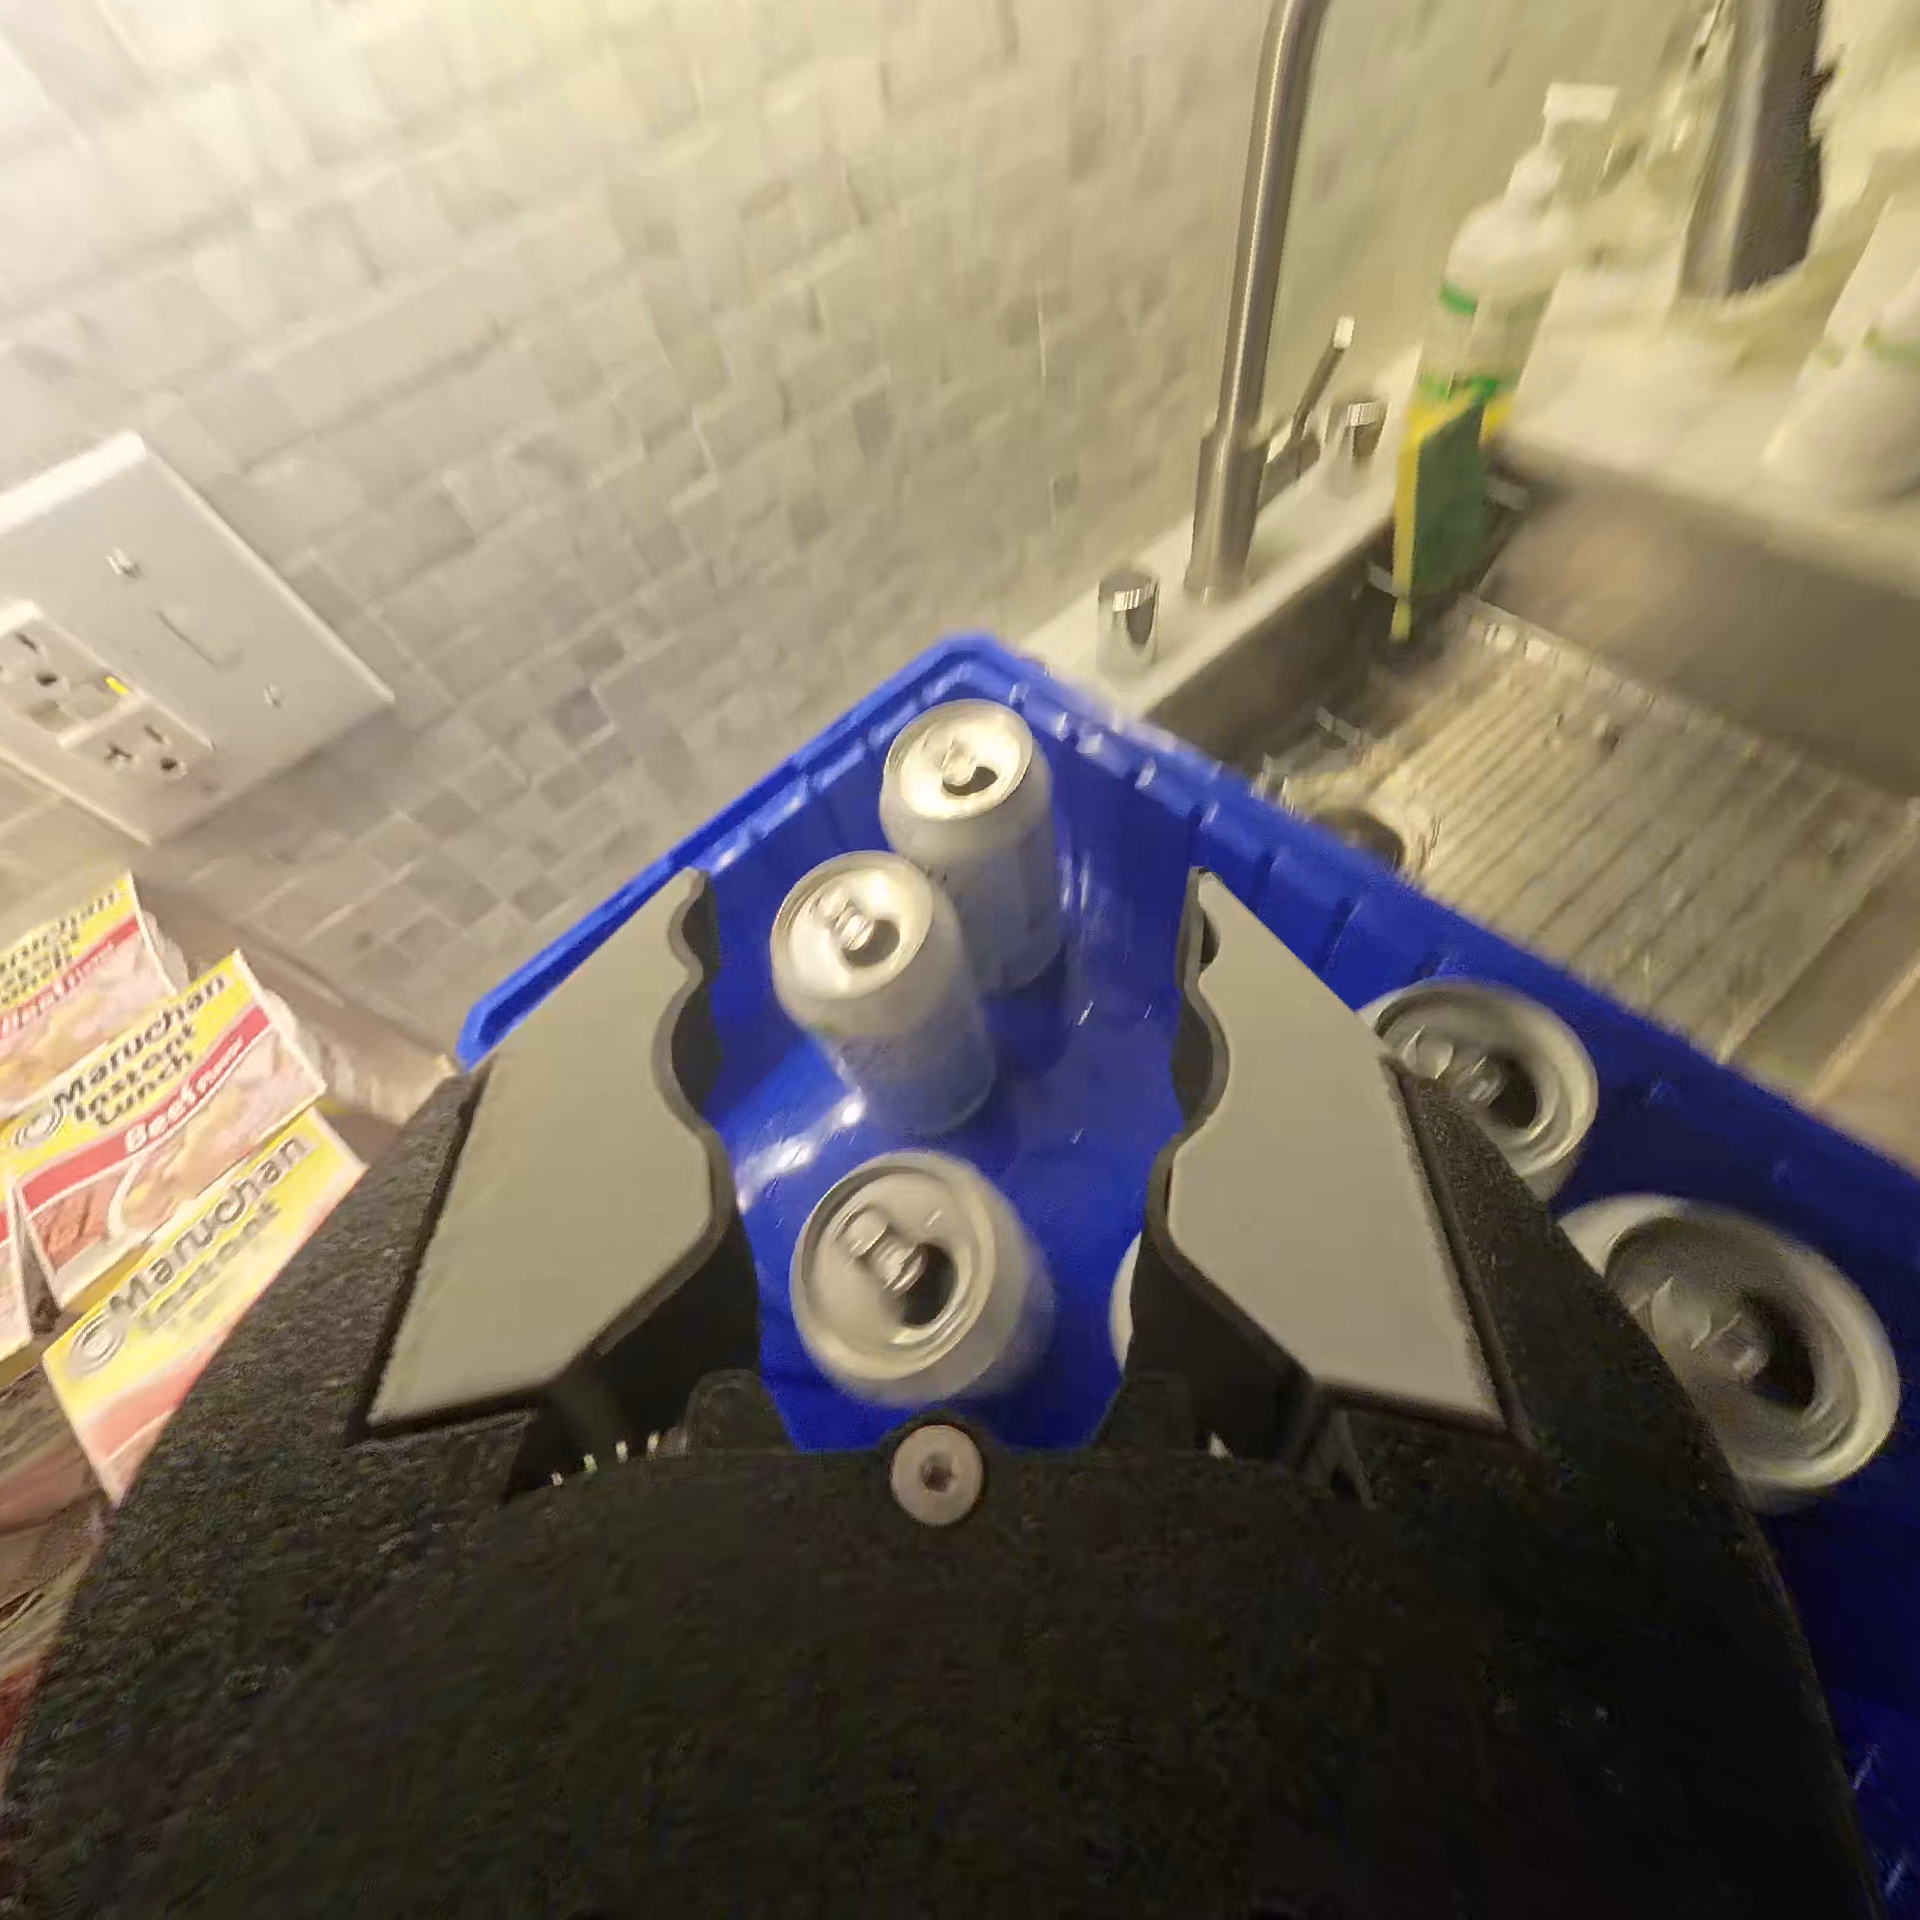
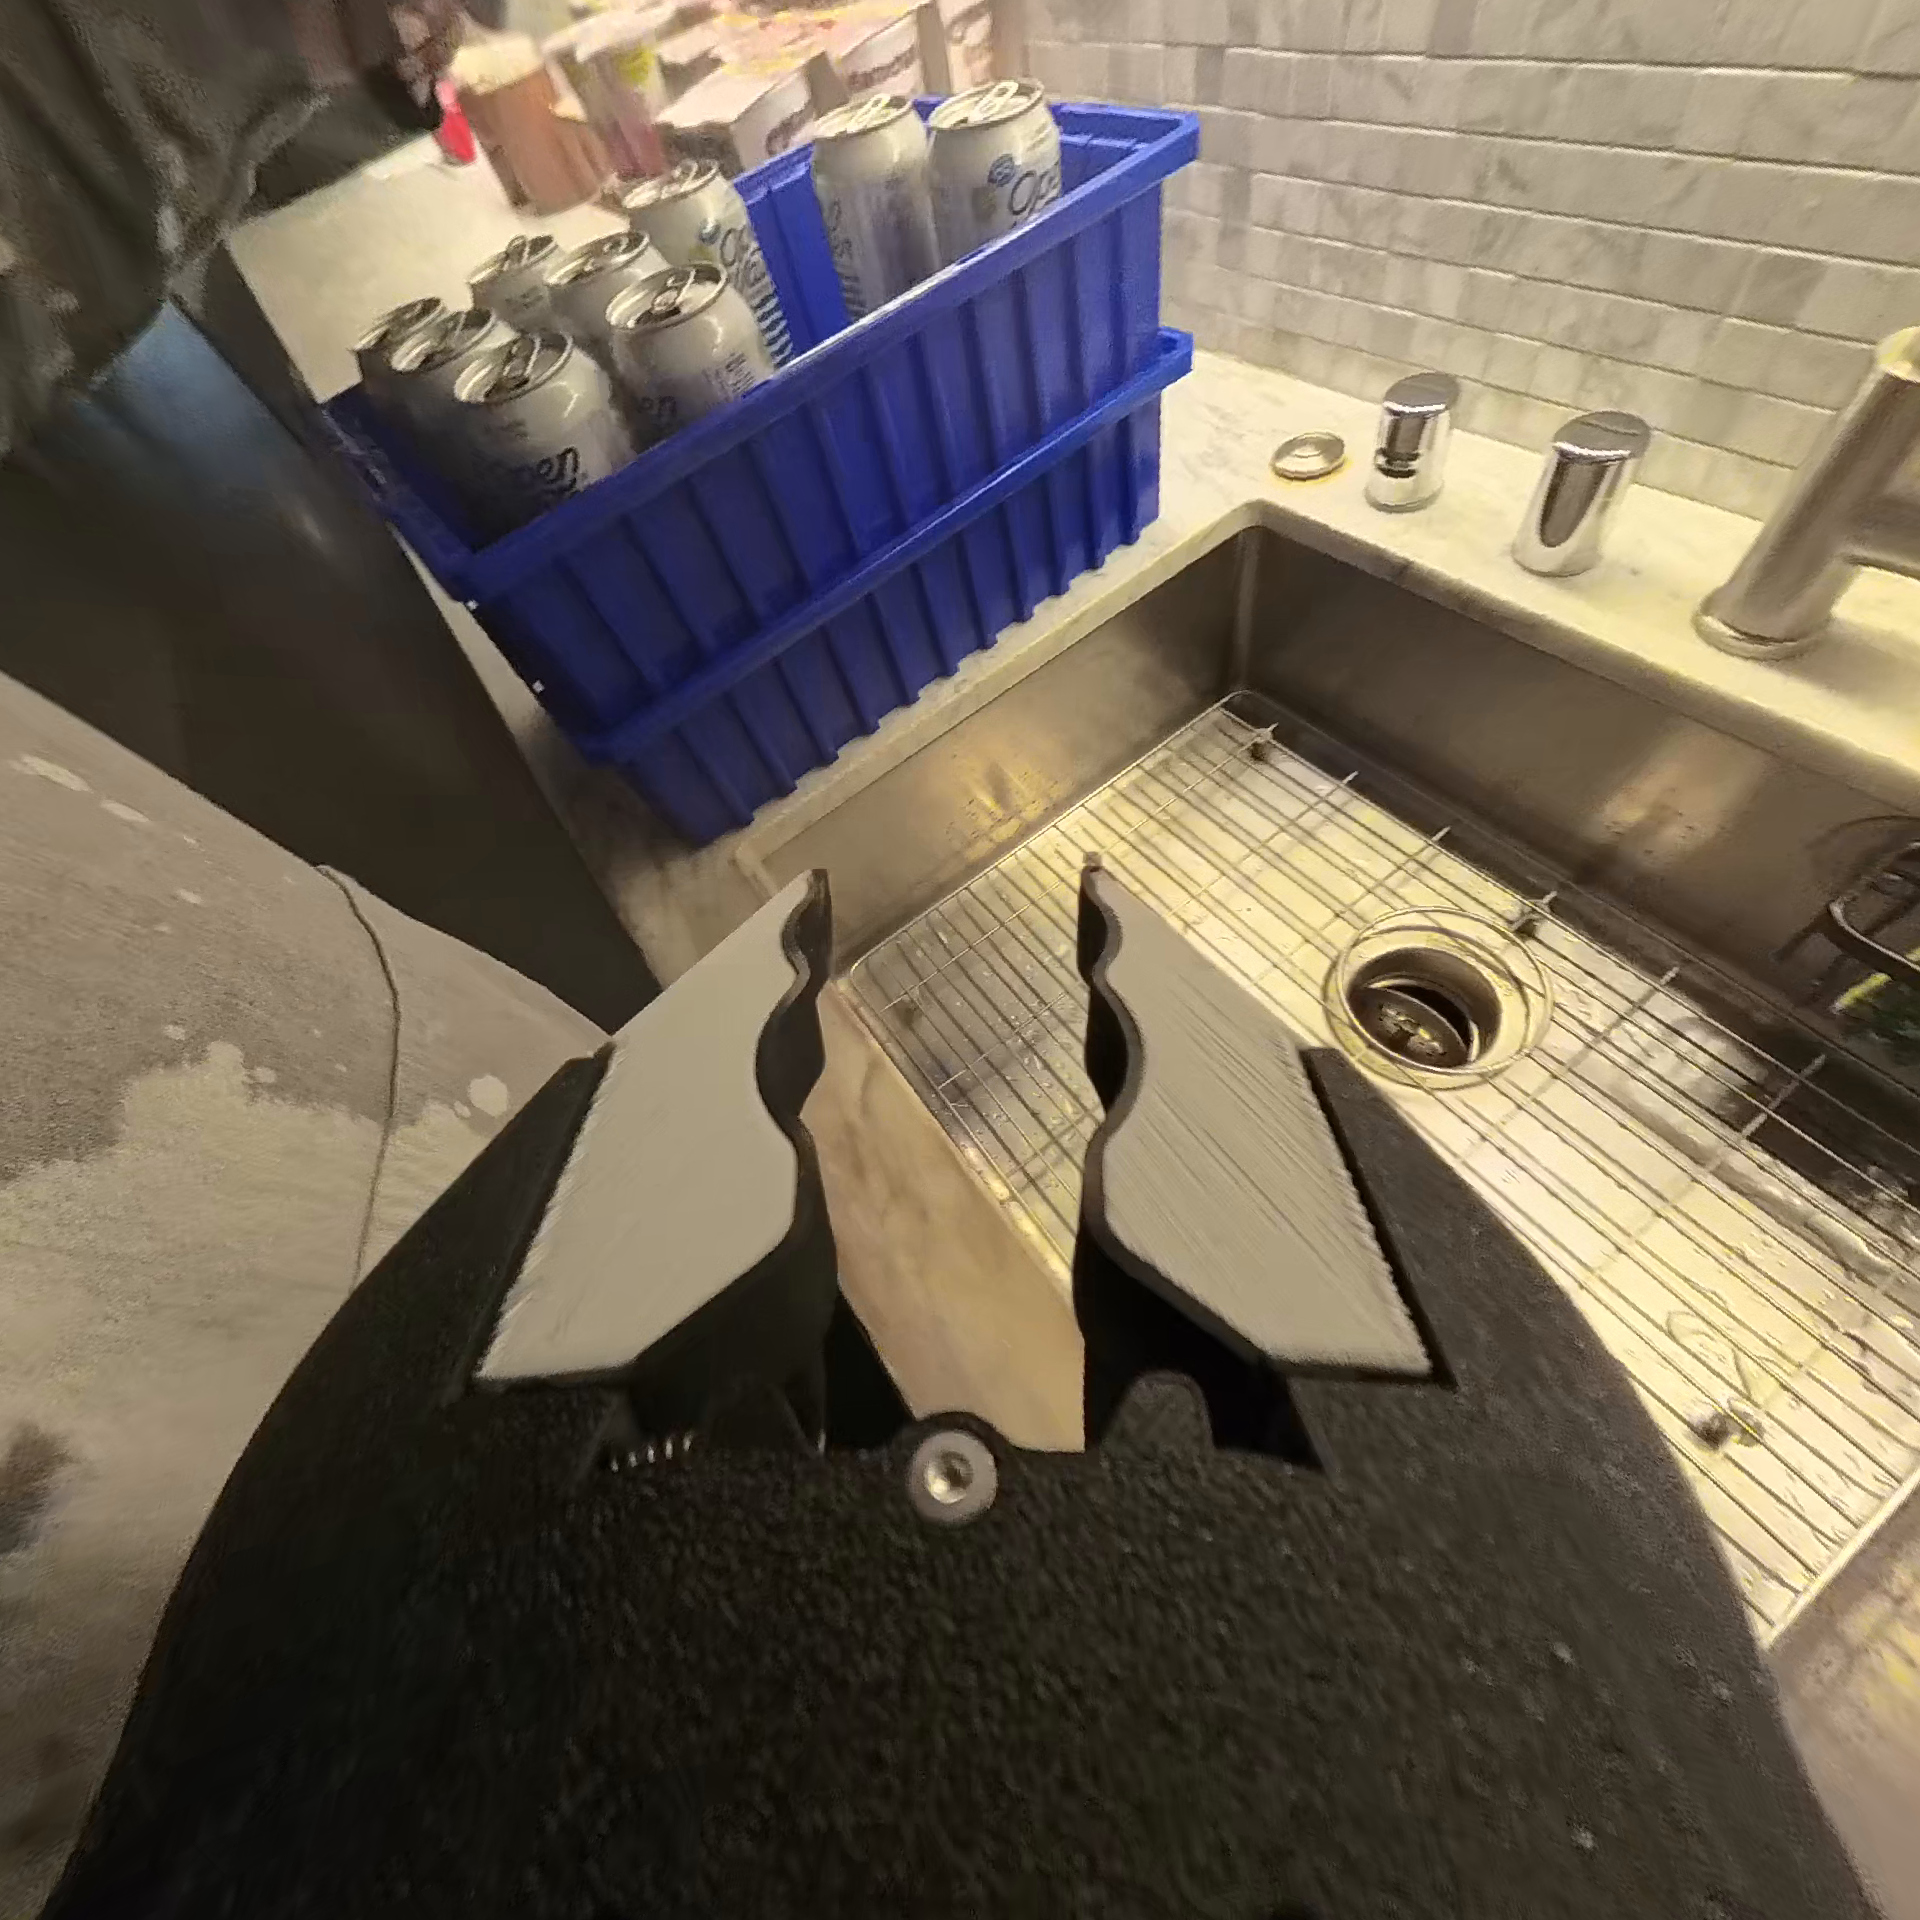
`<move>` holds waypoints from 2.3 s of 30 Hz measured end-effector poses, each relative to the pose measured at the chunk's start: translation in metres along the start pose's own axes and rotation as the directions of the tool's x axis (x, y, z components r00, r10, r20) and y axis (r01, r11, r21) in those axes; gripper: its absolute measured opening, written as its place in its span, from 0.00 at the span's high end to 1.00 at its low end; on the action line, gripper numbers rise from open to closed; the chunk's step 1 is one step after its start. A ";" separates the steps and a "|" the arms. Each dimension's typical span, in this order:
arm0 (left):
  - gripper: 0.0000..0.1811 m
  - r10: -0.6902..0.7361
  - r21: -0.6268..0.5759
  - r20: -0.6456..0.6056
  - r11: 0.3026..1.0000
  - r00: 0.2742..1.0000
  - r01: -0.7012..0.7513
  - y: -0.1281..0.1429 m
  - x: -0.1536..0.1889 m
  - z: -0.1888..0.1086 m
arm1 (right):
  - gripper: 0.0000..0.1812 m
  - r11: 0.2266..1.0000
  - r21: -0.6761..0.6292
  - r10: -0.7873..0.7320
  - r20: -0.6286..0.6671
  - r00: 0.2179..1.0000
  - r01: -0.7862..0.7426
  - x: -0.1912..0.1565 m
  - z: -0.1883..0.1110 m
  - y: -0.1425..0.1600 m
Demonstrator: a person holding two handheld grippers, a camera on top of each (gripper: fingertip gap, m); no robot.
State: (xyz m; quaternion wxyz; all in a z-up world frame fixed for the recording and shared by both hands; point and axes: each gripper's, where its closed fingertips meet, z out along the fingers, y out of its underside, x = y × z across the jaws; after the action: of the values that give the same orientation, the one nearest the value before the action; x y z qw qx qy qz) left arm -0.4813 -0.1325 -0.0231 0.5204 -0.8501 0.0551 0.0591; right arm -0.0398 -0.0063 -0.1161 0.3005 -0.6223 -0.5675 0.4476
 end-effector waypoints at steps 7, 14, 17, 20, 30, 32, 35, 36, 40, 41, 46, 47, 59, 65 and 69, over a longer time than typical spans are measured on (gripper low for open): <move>0.57 -0.031 0.228 -0.069 0.973 0.997 0.046 -0.070 0.117 0.008 | 0.71 0.988 0.138 0.096 -0.264 0.960 -0.061 0.062 -0.053 0.013; 0.71 -0.073 0.356 -0.166 0.925 0.983 0.129 -0.110 0.247 0.051 | 0.57 0.960 0.280 0.234 -0.764 0.601 -0.018 0.175 -0.195 0.082; 0.73 -0.091 0.382 -0.164 0.912 0.982 0.149 -0.118 0.289 0.074 | 0.47 0.962 0.268 0.261 -0.846 0.464 -0.053 0.215 -0.244 0.134; 0.73 -0.120 0.359 -0.211 0.914 0.970 0.191 -0.119 0.330 0.099 | 0.41 0.965 0.238 0.263 -0.855 0.446 -0.112 0.250 -0.258 0.176; 0.72 -0.112 0.253 -0.234 0.952 0.966 0.172 -0.127 0.401 0.151 | 0.35 0.956 0.253 0.293 -0.818 0.494 -0.148 0.338 -0.233 0.207; 0.72 -0.094 0.238 -0.234 0.960 0.968 0.150 -0.131 0.412 0.155 | 0.40 0.959 0.253 0.283 -0.813 0.509 -0.129 0.344 -0.231 0.202; 0.72 -0.081 0.221 -0.225 0.966 0.971 0.132 -0.134 0.426 0.161 | 0.49 0.969 0.225 0.244 -0.801 0.547 -0.102 0.346 -0.227 0.198; 0.72 -0.081 0.215 -0.220 0.968 0.972 0.130 -0.135 0.429 0.163 | 0.50 0.970 0.221 0.238 -0.799 0.553 -0.097 0.346 -0.227 0.197; 0.73 -0.087 0.201 -0.204 0.971 0.975 0.129 -0.136 0.441 0.169 | 0.51 0.970 0.230 0.236 -0.791 0.564 -0.083 0.351 -0.231 0.197; 0.73 -0.090 0.200 -0.201 0.971 0.975 0.131 -0.137 0.443 0.170 | 0.51 0.971 0.227 0.232 -0.793 0.563 -0.079 0.354 -0.233 0.197; 0.73 -0.092 0.184 -0.196 0.974 0.976 0.129 -0.139 0.456 0.178 | 0.51 0.971 0.230 0.225 -0.778 0.587 -0.067 0.371 -0.236 0.192; 0.73 -0.094 0.182 -0.197 0.975 0.976 0.130 -0.140 0.458 0.179 | 0.51 0.971 0.230 0.219 -0.778 0.589 -0.058 0.375 -0.237 0.189; 0.74 -0.111 0.160 -0.168 0.977 0.979 0.139 -0.138 0.476 0.188 | 0.51 0.964 0.264 0.243 -0.789 0.564 -0.046 0.417 -0.271 0.183; 0.74 -0.129 0.146 -0.161 0.977 0.978 0.153 -0.137 0.481 0.194 | 0.51 0.962 0.270 0.248 -0.839 0.485 -0.025 0.440 -0.326 0.192; 0.74 -0.113 0.148 -0.162 0.979 0.980 0.138 -0.142 0.487 0.200 | 0.51 0.966 0.258 0.247 -0.871 0.426 -0.032 0.462 -0.364 0.207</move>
State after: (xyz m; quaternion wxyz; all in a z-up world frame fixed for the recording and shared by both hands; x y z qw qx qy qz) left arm 0.0125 0.0941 -0.0656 0.5835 -0.8097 0.0455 -0.0439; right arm 0.3569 0.4564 -0.2456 0.5782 -0.7753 -0.2194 0.1283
